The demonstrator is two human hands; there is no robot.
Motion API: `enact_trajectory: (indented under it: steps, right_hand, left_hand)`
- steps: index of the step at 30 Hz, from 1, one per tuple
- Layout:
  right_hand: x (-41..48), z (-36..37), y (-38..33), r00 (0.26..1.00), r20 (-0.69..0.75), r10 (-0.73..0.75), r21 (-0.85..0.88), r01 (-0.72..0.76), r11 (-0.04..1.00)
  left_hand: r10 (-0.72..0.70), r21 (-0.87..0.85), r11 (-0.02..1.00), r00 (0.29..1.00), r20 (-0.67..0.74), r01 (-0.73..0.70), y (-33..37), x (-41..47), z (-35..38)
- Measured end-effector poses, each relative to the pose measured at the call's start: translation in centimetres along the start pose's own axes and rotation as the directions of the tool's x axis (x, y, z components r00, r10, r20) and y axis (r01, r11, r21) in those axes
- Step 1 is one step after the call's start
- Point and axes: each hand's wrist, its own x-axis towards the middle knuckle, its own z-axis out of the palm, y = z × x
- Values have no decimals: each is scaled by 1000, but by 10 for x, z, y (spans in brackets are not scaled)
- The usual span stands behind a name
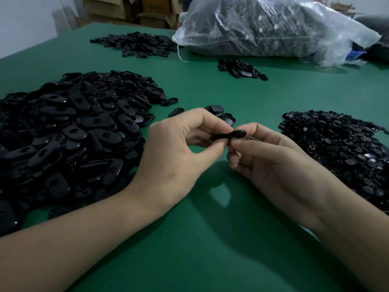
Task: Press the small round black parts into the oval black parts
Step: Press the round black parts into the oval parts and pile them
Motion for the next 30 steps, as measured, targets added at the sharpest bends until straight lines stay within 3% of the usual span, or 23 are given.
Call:
enact_trajectory:
  steps: [12, 30]
  right_hand:
    - [1, -1, 2, 1000, -3, -21, 32, 22, 999]
    - [0, -2, 1, 1000, 27, -13, 27, 13, 1000]
  left_hand:
    - [20, 94, 995, 1000, 2, -20, 1, 0, 0]
    - [169, 209, 964, 986, 10, -167, 4, 0, -2]
